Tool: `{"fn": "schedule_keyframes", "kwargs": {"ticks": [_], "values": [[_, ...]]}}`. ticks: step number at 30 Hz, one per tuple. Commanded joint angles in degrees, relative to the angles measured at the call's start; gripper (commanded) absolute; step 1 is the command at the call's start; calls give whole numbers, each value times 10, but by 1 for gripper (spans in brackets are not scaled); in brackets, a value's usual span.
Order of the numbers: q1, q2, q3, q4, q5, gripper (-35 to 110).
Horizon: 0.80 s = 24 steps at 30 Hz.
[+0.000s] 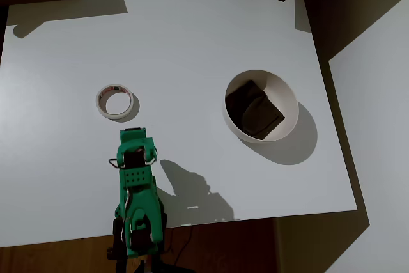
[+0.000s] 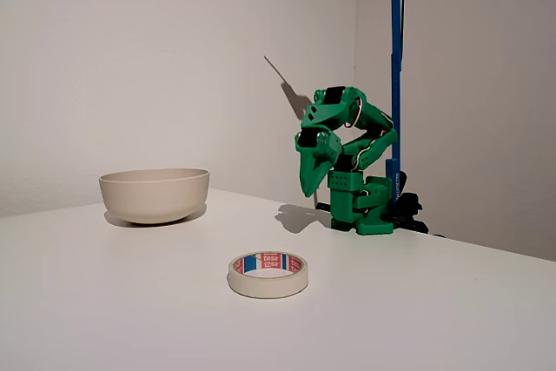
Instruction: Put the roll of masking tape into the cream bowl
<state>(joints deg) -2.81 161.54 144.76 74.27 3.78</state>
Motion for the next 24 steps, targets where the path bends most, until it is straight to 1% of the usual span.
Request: {"fn": "schedule_keyframes", "kwargs": {"ticks": [1, 2, 3, 5, 6, 16, 24], "values": [[-12, -192, -185, 33, 9, -8], [-16, -235, -215, 46, 9, -8], [-20, -271, -243, 56, 12, -1], [-30, -322, -281, 75, 25, 20], [-38, -337, -289, 75, 25, 23], [-102, -425, -295, 8, 52, 21], [-81, -527, -367, 2, 42, 19]]}}
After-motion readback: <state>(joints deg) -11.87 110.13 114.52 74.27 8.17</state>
